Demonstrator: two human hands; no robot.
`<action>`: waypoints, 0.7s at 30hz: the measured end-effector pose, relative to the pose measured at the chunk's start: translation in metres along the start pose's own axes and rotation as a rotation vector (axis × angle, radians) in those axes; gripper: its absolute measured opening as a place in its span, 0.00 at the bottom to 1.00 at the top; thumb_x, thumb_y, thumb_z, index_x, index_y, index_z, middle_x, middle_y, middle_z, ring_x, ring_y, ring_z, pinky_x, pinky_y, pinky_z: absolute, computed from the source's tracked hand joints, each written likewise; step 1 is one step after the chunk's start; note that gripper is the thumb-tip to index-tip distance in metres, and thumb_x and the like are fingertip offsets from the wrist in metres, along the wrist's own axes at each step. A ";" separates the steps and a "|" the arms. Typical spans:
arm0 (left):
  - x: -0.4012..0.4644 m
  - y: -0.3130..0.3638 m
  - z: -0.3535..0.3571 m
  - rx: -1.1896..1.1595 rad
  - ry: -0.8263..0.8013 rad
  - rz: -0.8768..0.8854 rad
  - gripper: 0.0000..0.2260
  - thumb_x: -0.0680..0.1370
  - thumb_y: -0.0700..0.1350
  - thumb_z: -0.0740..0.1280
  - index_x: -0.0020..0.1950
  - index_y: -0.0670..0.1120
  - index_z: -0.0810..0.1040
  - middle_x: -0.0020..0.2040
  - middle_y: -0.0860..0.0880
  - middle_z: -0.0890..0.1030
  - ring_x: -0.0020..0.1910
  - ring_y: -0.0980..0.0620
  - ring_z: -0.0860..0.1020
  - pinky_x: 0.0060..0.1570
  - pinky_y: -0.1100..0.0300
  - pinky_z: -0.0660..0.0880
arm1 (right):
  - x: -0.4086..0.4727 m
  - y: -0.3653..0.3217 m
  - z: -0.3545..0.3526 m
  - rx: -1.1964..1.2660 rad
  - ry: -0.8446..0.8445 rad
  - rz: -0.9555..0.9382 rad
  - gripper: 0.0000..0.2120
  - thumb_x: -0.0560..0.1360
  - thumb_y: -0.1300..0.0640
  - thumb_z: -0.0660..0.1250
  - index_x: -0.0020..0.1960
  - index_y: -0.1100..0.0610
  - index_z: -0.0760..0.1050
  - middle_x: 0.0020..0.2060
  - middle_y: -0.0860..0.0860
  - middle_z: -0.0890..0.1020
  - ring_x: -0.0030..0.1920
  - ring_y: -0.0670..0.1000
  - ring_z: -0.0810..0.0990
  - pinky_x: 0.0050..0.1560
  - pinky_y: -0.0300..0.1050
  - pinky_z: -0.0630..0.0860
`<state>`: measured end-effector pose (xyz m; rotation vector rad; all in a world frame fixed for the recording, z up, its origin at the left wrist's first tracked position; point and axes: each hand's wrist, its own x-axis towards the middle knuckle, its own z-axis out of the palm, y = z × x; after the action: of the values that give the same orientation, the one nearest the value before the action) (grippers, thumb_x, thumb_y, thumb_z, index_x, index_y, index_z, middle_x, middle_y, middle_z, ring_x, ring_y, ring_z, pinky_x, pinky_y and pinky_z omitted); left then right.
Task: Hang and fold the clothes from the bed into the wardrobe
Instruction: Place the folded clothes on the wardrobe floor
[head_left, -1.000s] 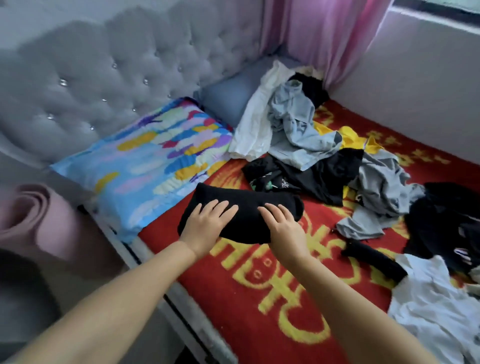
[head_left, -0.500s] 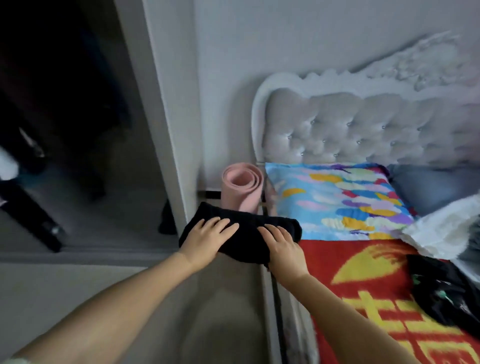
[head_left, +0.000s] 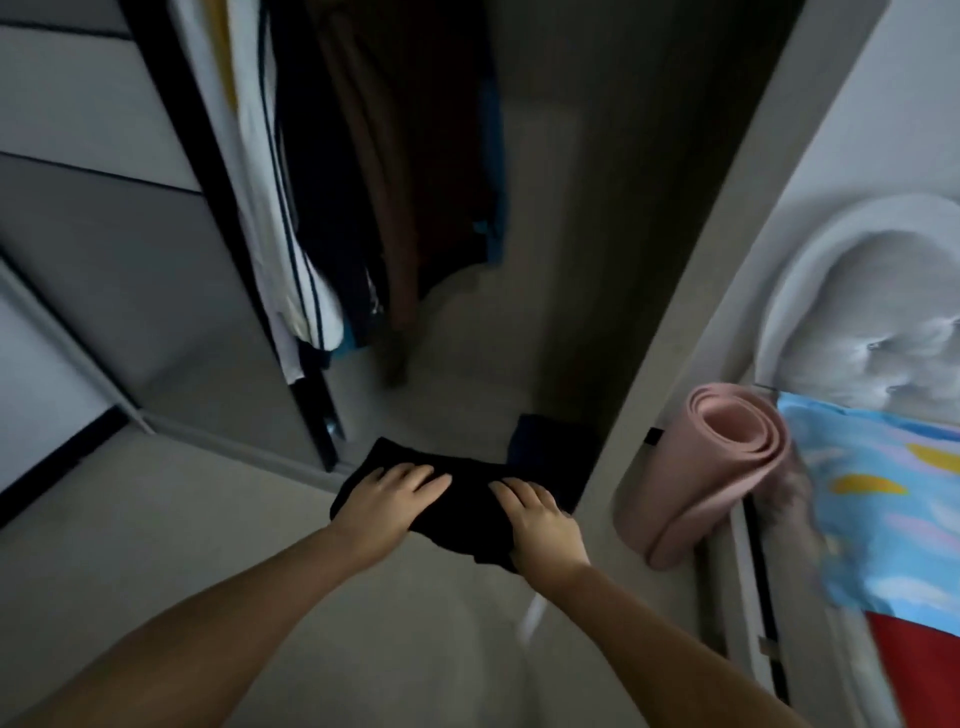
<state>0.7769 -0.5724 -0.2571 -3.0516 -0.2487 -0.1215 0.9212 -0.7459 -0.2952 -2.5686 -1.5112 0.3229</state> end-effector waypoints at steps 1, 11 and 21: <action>-0.001 -0.014 0.003 0.002 -0.012 -0.014 0.35 0.47 0.31 0.78 0.54 0.45 0.84 0.48 0.45 0.84 0.42 0.46 0.84 0.32 0.59 0.80 | 0.014 -0.008 0.002 -0.003 -0.011 -0.018 0.41 0.72 0.45 0.71 0.77 0.49 0.53 0.74 0.48 0.60 0.74 0.54 0.59 0.66 0.51 0.71; 0.060 -0.108 0.070 0.021 -0.150 -0.044 0.37 0.44 0.38 0.82 0.53 0.49 0.84 0.45 0.49 0.84 0.39 0.48 0.83 0.28 0.62 0.78 | 0.140 -0.003 0.035 0.012 -0.136 -0.037 0.37 0.73 0.54 0.67 0.77 0.50 0.53 0.75 0.49 0.59 0.74 0.55 0.59 0.65 0.52 0.71; 0.196 -0.196 0.183 -0.153 -0.379 -0.141 0.33 0.77 0.36 0.61 0.78 0.53 0.51 0.75 0.48 0.60 0.72 0.45 0.61 0.64 0.51 0.66 | 0.301 0.059 0.065 0.023 -0.241 0.006 0.37 0.74 0.55 0.67 0.77 0.49 0.52 0.75 0.47 0.58 0.74 0.54 0.58 0.63 0.51 0.73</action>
<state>0.9504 -0.3335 -0.4084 -3.1827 -0.4987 0.4550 1.0963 -0.5096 -0.4047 -2.5933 -1.5641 0.6683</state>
